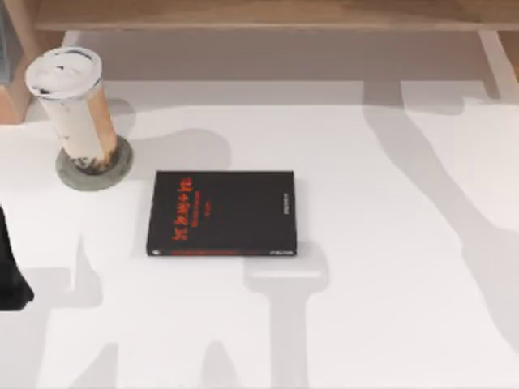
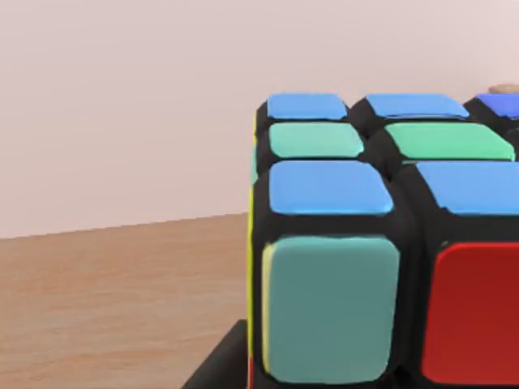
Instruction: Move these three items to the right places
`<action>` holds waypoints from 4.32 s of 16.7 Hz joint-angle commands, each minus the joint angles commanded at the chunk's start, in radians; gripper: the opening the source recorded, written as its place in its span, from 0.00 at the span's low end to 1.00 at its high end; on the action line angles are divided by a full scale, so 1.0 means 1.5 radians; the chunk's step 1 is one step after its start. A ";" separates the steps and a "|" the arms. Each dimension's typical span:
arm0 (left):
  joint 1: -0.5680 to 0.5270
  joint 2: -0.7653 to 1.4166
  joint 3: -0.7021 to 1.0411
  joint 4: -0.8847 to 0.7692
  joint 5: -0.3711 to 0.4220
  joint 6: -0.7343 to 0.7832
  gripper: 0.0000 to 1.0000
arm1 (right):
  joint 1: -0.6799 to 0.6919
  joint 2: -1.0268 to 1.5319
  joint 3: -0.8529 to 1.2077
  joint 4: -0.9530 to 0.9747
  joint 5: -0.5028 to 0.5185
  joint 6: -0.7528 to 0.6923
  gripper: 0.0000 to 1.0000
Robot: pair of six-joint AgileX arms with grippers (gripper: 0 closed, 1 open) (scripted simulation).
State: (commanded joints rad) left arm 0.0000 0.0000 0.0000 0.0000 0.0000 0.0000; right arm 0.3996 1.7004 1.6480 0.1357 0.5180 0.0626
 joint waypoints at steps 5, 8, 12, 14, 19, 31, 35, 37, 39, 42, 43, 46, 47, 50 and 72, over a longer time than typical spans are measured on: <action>0.000 0.000 0.000 0.000 0.000 0.000 1.00 | -0.035 0.127 0.170 -0.025 -0.030 0.002 0.00; 0.000 0.000 0.000 0.000 0.000 0.000 1.00 | -0.024 0.192 0.227 -0.073 -0.071 -0.022 0.00; 0.000 0.000 0.000 0.000 0.000 0.000 1.00 | -0.023 0.207 0.237 -0.089 -0.085 -0.032 0.00; 0.000 0.000 0.000 0.000 0.000 0.000 1.00 | -0.023 0.207 0.237 -0.089 -0.085 -0.032 0.08; 0.000 0.000 0.000 0.000 0.000 0.000 1.00 | -0.023 0.207 0.237 -0.089 -0.085 -0.032 0.45; 0.000 0.000 0.000 0.000 0.000 0.000 1.00 | -0.023 0.207 0.237 -0.089 -0.085 -0.032 1.00; 0.000 0.000 0.000 0.000 0.000 0.000 1.00 | -0.023 0.207 0.237 -0.089 -0.085 -0.032 1.00; 0.000 -0.010 0.003 -0.010 0.000 0.000 1.00 | -0.023 0.207 0.237 -0.089 -0.085 -0.032 1.00; 0.002 -0.045 0.010 -0.047 0.001 0.000 1.00 | -0.023 0.207 0.237 -0.089 -0.085 -0.032 1.00; 0.005 -0.121 0.021 -0.133 0.002 0.001 1.00 | -0.023 0.207 0.237 -0.089 -0.085 -0.032 1.00; 0.005 -0.147 0.024 -0.164 0.003 0.001 1.00 | -0.023 0.207 0.237 -0.089 -0.085 -0.032 1.00; 0.007 -0.217 0.031 -0.248 0.005 -0.001 1.00 | -0.023 0.207 0.237 -0.089 -0.085 -0.032 1.00; 0.007 -0.235 0.033 -0.269 0.006 -0.002 1.00 | -0.023 0.207 0.237 -0.089 -0.085 -0.032 1.00; 0.007 -0.258 0.037 -0.296 0.008 -0.004 1.00 | -0.023 0.207 0.237 -0.089 -0.085 -0.032 1.00; 0.007 -0.258 0.037 -0.296 0.008 -0.004 1.00 | -0.178 -0.676 -0.658 -0.100 -0.251 -0.035 1.00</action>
State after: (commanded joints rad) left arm 0.0103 -0.3876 0.0561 -0.4437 0.0115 -0.0060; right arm 0.1328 0.6865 0.6615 -0.0150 0.1411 0.0102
